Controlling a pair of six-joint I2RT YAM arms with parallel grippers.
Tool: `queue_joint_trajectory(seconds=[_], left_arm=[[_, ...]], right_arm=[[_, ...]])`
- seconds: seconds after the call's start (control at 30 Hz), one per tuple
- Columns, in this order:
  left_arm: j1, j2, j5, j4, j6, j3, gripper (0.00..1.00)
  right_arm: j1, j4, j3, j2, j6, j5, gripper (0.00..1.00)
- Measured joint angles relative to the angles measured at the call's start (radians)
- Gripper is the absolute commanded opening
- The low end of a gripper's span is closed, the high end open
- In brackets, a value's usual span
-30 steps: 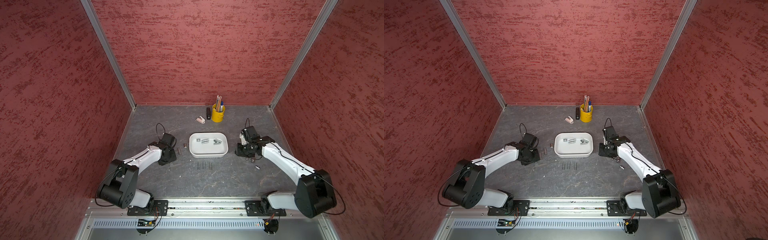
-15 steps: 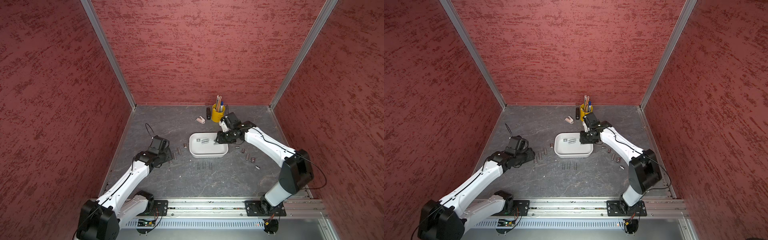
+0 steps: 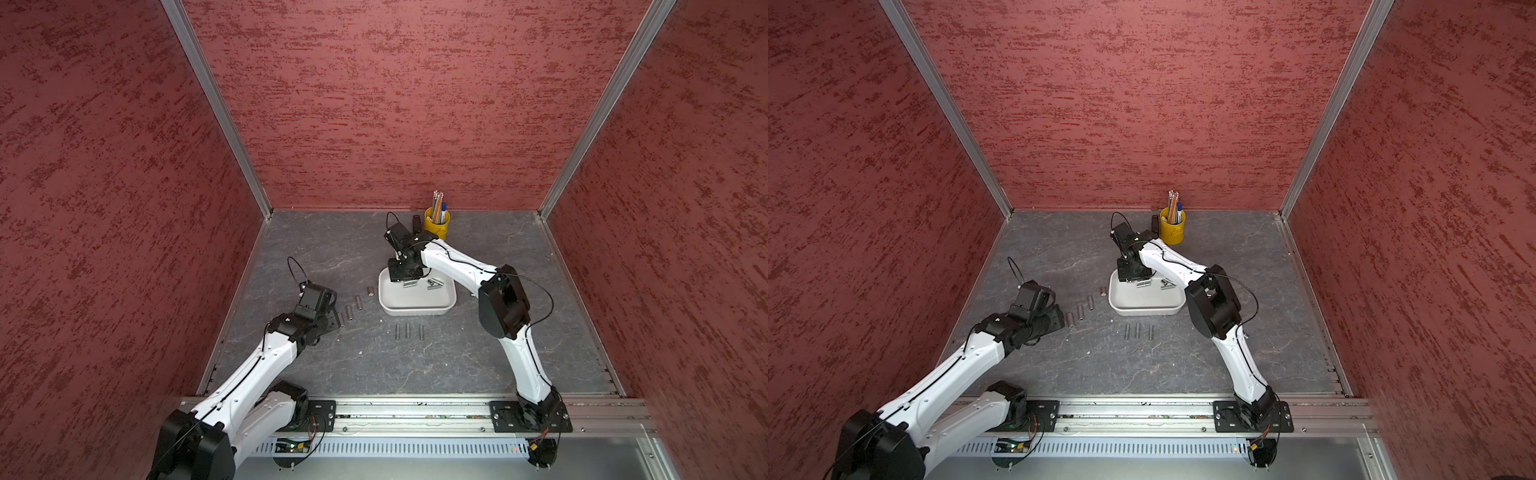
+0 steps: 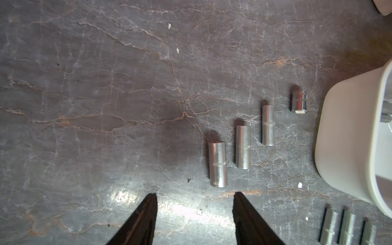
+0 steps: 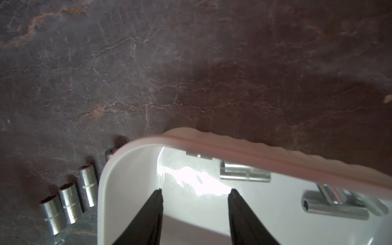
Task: Take out the socket from the storage box
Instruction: Pick up the socket head from the storage box.
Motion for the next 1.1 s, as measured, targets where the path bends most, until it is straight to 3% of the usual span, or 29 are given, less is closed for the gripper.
queue_joint_trajectory(seconds=[0.53,0.87,1.1], left_arm=[[-0.001,-0.035,-0.015,0.02,0.0,-0.014,0.61],[-0.001,-0.029,-0.015,0.02,0.0,-0.014,0.61],[-0.002,-0.028,-0.015,0.02,0.0,-0.014,0.61]], right_arm=[[0.015,-0.044,0.16,0.18,0.02,0.042,0.44],[0.021,-0.047,0.175,0.191,0.027,0.057,0.22],[0.021,-0.047,0.161,0.171,0.018,0.058,0.17]])
